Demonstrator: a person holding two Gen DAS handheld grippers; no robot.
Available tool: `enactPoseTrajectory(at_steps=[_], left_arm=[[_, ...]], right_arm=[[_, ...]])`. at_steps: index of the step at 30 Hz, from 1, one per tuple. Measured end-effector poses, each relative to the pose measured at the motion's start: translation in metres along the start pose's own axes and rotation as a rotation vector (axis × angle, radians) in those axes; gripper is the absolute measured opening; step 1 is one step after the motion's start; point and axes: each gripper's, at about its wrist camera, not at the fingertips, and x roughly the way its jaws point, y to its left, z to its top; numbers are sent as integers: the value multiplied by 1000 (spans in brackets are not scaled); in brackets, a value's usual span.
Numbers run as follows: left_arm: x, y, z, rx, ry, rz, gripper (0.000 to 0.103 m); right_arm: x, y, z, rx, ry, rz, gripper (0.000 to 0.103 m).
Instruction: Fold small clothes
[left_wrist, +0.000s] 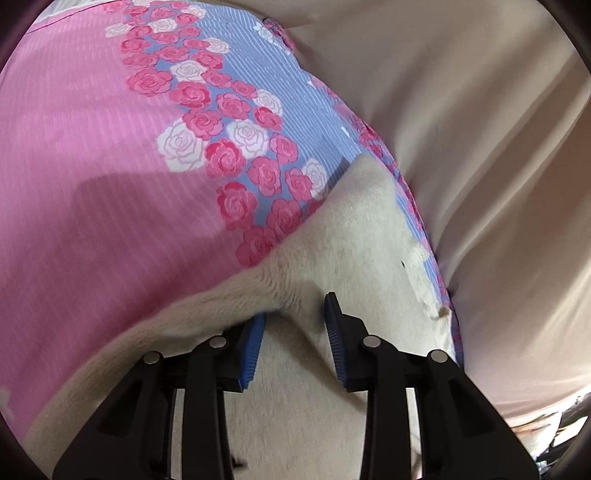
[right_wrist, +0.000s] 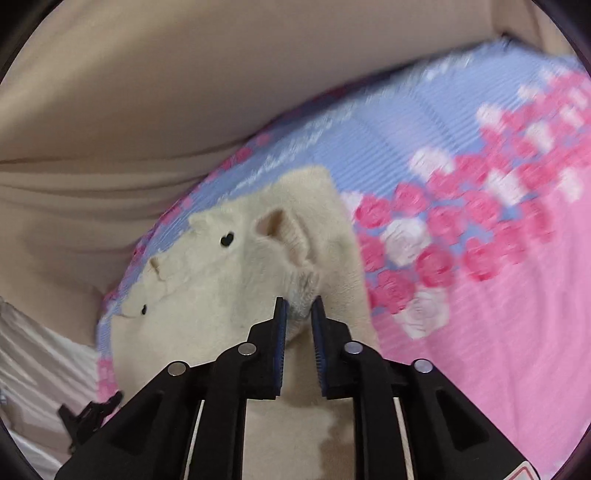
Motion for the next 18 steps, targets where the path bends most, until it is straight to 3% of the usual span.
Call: enactPoseTrajectory(at_steps=[2,5,8,11,12,13,15,16,18], left_arm=[[-22,-1,-7,-7,-16,-20,33],[-48,-17,-11,33,-91,-54,40],[-28,-51,5,144,-100,-56,43],[21,-62,23,207,-32,42,44],[37,-57,27,206,8,71,44],[46,-48,28,198,26,100,40],[43,-43,28,212,11,75,39],[40,-44,27,236,6,79,39],[29,-45,23,274,-3,104,40]], right_arm=[[-19,14,-2,-39,-75,31,17],[-5,42,8,-140,-16,97,17],[32,50,23,-136,54,142,17],[85,24,26,-91,167,-16,16],[93,10,25,-68,199,-57,0],[86,2,27,-28,181,-12,0],[63,3,27,-19,128,-8,2],[51,7,25,-54,96,-9,10],[43,5,15,-116,116,-93,15]])
